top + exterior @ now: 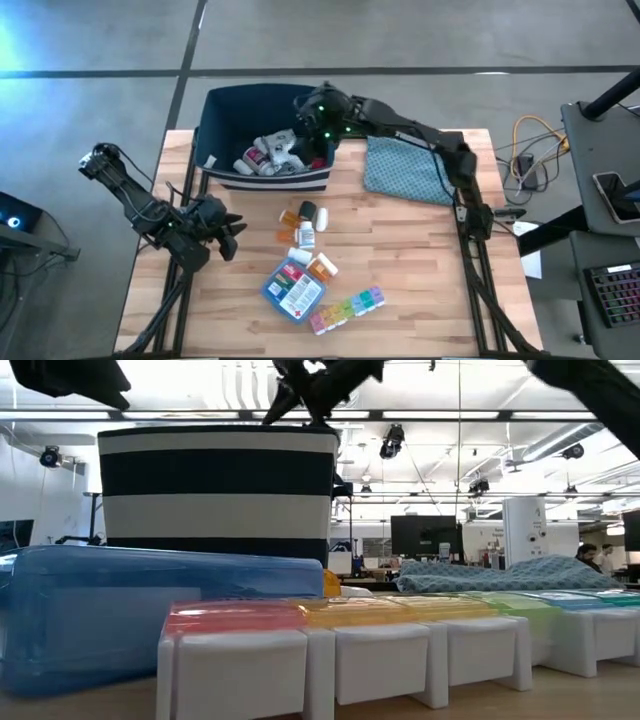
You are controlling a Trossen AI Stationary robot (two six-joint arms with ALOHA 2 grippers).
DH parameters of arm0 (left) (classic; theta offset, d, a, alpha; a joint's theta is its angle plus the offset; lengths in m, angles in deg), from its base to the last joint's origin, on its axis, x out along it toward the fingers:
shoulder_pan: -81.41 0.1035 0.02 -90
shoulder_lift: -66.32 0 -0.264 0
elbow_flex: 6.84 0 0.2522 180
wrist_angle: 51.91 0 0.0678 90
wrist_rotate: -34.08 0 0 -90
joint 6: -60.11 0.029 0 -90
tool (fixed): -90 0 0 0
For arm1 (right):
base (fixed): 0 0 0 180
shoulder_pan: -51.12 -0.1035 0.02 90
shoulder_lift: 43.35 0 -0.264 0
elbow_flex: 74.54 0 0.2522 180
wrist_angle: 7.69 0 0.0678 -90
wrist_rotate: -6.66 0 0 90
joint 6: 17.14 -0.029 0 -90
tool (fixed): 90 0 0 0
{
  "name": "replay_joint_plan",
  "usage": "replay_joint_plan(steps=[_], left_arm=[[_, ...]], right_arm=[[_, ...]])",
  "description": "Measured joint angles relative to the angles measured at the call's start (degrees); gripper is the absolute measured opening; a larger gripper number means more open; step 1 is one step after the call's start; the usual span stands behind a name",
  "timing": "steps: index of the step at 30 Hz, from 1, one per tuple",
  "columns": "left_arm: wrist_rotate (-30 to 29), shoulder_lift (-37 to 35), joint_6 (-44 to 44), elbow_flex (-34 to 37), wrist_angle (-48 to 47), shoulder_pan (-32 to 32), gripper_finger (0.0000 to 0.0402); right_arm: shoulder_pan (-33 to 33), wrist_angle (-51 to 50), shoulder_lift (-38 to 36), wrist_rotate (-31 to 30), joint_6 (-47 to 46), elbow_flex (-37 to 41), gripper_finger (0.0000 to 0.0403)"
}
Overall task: Pick & place medical supplies in basket/bin
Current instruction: Put the white and blue pill bottle into the blue bin, then put the white bandage into the blue bin
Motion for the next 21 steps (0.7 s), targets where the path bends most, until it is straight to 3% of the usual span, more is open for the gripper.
replay_joint_plan(steps=[3,8,16,21], left_arm=[[-0.02,-0.01,-0.02,0.53,-0.05,-0.01,0.0114],[-0.11,-0.02,-0.04,0.77,0.06,-0.01,0.0114],[0.63,0.13,0.48,2.99,0.61,-0.01,0.0114],[6.95,0.16,3.10,5.66,2.50,-0.01,0.0114]], right_arm=[[-1.50,-1.79,0.52,-5.69,8.53,-6.00,0.0319],[-3.27,-1.02,-7.59,-11.67,15.75,2.06,0.0338],[-7.24,-7.67,-20.92,-13.21,18.82,20.47,0.0329],[-11.29,-8.36,-29.68,-15.35,18.33,35.90,0.0328]])
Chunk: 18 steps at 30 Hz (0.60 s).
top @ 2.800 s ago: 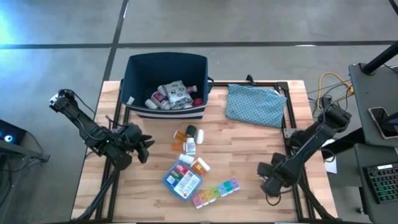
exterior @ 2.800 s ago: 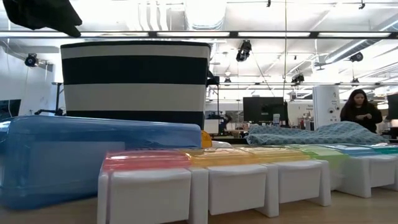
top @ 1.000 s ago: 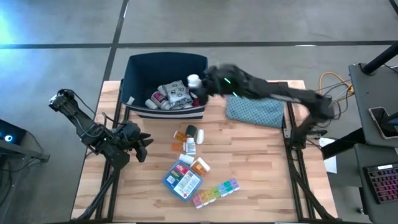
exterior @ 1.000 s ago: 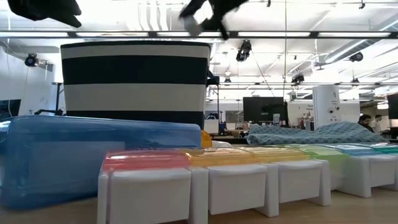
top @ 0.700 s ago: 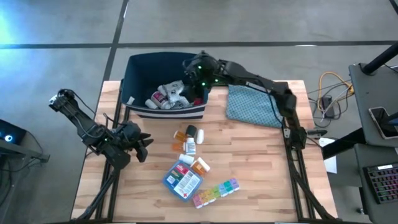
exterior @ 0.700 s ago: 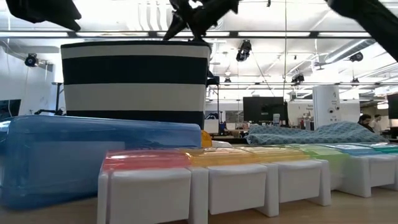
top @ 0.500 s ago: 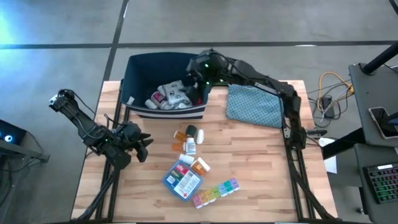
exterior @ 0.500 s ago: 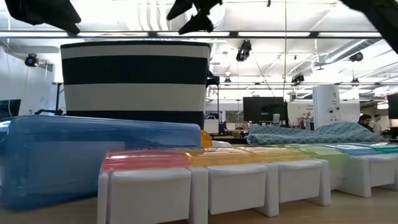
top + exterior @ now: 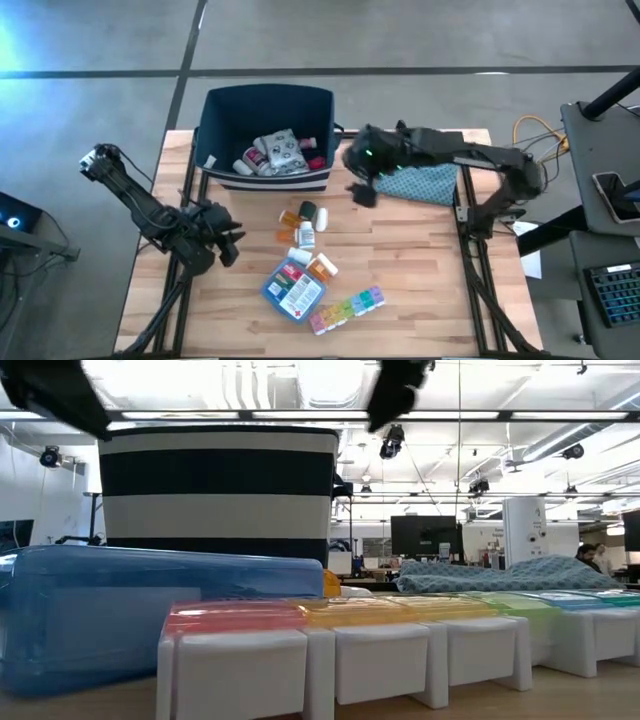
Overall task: Pick & place medical supplies in basket/bin
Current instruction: Put the white bandage into the blue bin
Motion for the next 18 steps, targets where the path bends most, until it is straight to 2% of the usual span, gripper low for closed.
replay_joint_plan(steps=[4,8,14,18], left_arm=[[2.35,0.04,0.98,1.73,2.34,0.00,0.0114],[2.39,0.04,1.02,2.35,2.54,0.02,0.0114],[4.23,0.04,5.57,4.76,3.66,0.02,0.0114],[7.10,0.00,8.78,7.77,6.41,0.00,0.0114]], right_arm=[[-2.01,2.14,-3.42,-2.11,-3.46,9.21,0.0328],[-2.81,5.36,-4.66,-2.16,-6.15,14.15,0.0327],[-5.63,8.35,-1.87,-0.34,2.02,20.07,0.0327],[-7.46,15.69,1.02,1.08,3.64,21.74,0.0327]])
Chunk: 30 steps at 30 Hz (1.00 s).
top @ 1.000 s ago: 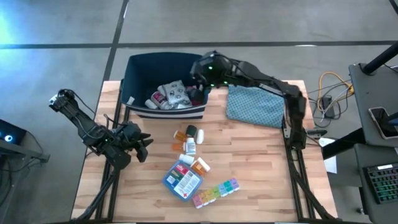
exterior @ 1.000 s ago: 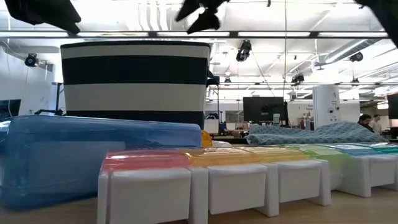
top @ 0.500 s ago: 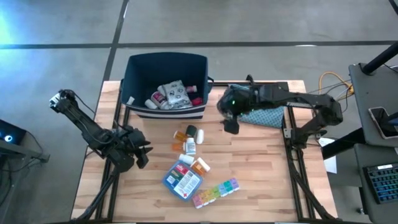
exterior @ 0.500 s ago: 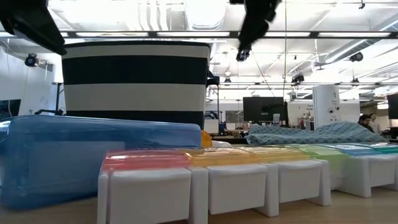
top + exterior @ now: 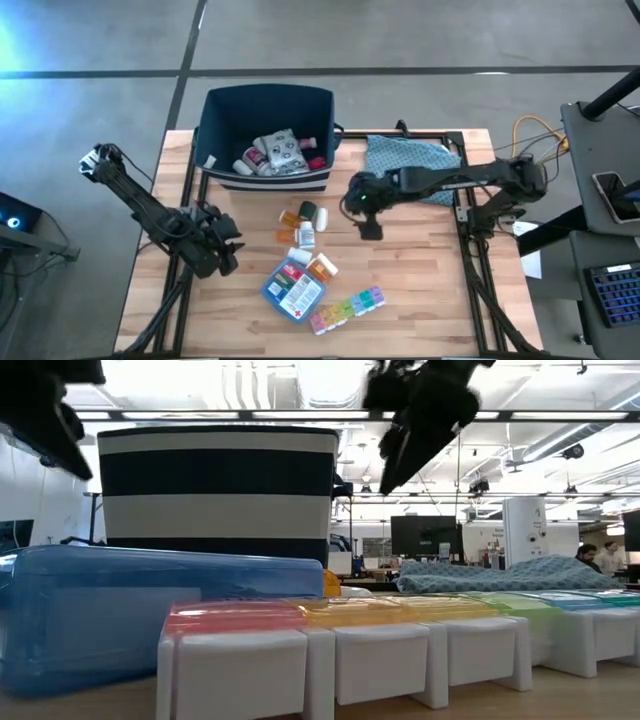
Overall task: Pick & place medical supplies in basket/bin
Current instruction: Put the white bandage into the blue bin
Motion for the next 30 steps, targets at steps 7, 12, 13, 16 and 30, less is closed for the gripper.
replay_joint_plan(steps=[7,12,13,16,30], left_arm=[[3.39,-0.21,0.12,6.31,4.01,0.00,0.0114],[3.43,-0.28,0.12,9.93,4.22,0.01,0.0114],[3.44,-0.28,0.12,10.64,4.19,0.02,0.0114],[3.57,-0.35,0.12,12.05,4.10,0.00,0.0114],[6.05,-3.64,0.08,13.94,2.74,-0.02,0.0114]], right_arm=[[1.44,3.26,8.08,0.18,-17.89,-1.55,0.0327],[0.49,8.19,12.96,1.18,-16.09,-2.51,0.0327],[0.26,9.86,13.89,1.29,-15.00,-2.71,0.0327],[0.01,11.53,17.44,1.20,-13.60,-3.37,0.0327],[0.98,14.61,23.44,8.99,-59.55,-7.96,0.0327]])
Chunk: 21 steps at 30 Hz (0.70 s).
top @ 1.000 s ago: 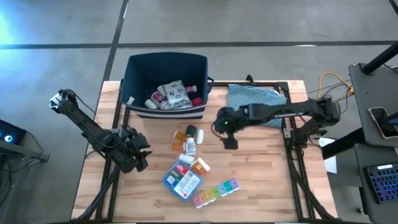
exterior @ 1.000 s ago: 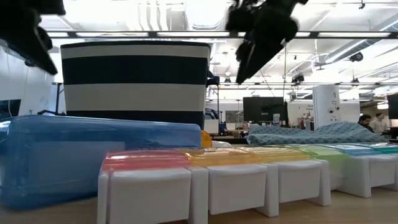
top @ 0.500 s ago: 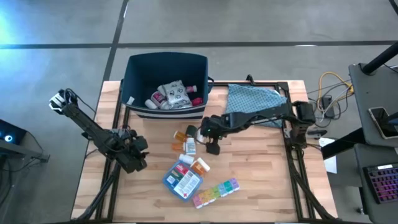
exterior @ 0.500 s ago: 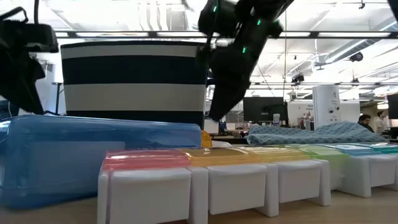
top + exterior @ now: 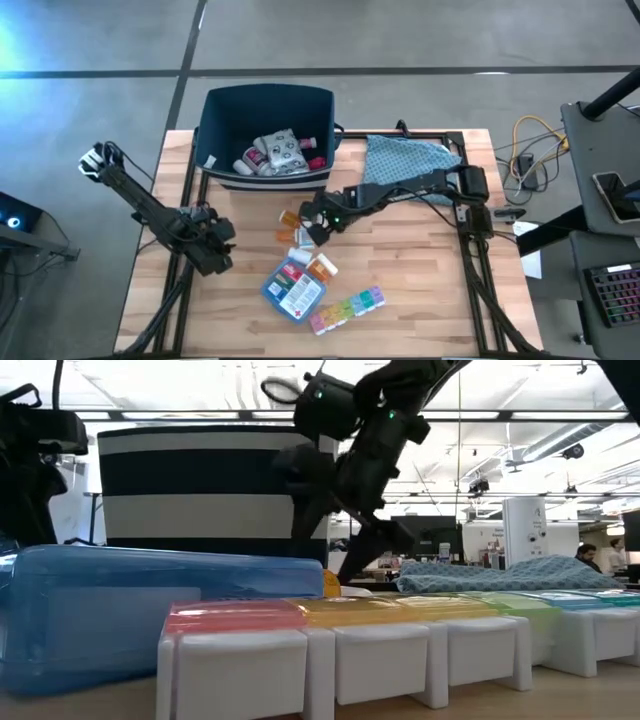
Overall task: Pick & place medical supplies in basket/bin
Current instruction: Put the white bandage into the blue bin
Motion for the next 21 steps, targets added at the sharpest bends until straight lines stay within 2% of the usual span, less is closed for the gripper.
replay_joint_plan(steps=[3,6,15,21], left_arm=[[-0.01,-1.89,-0.01,0.85,0.00,0.02,0.0114],[-0.01,-3.48,-0.04,1.31,-0.09,0.02,0.0114],[-0.03,-6.17,-0.02,1.68,-3.38,0.04,0.0114],[-0.05,-7.28,-0.02,1.68,-4.06,0.04,0.0114]], right_arm=[[0.46,0.16,0.17,-5.16,-8.58,0.10,0.0327],[0.38,-0.77,0.15,-12.15,-13.38,0.08,0.0326],[-0.77,-0.82,3.32,-16.65,-17.16,-0.03,0.0324],[-1.26,-4.66,7.38,-17.64,-16.27,-4.08,0.0324]])
